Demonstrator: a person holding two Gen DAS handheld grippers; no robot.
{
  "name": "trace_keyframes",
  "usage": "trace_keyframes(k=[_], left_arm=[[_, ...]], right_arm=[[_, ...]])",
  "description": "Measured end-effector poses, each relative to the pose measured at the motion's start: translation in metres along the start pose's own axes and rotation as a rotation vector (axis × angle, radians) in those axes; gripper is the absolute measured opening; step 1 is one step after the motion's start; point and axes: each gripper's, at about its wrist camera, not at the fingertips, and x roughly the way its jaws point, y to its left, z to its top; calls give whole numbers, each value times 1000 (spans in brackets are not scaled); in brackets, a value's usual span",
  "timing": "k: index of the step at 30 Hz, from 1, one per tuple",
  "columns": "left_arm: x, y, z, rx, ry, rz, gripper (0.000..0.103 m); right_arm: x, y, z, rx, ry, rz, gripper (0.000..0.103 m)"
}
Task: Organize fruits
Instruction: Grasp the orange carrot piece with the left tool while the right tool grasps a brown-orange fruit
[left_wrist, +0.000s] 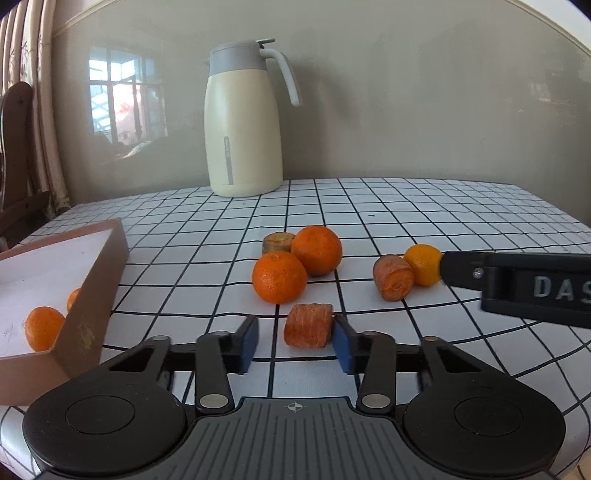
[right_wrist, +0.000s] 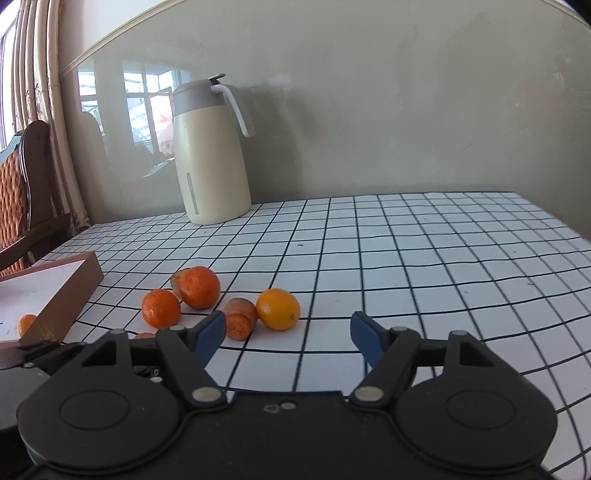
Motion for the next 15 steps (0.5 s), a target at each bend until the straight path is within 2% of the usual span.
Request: trace_keyframes(k=[1, 2, 7, 15], left_arm=[[0, 0, 0, -3, 0, -7, 29], [1, 1, 0, -7, 0, -12, 25], [3, 7, 1, -26, 2, -16, 25], [4, 23, 1, -50, 10, 25, 25]], right_arm=[[2, 2, 0, 1, 4, 7, 61], [4, 3, 1, 1, 8, 13, 57], [16, 11, 2, 18, 37, 49, 51], [33, 26, 1, 20, 68, 73, 43]])
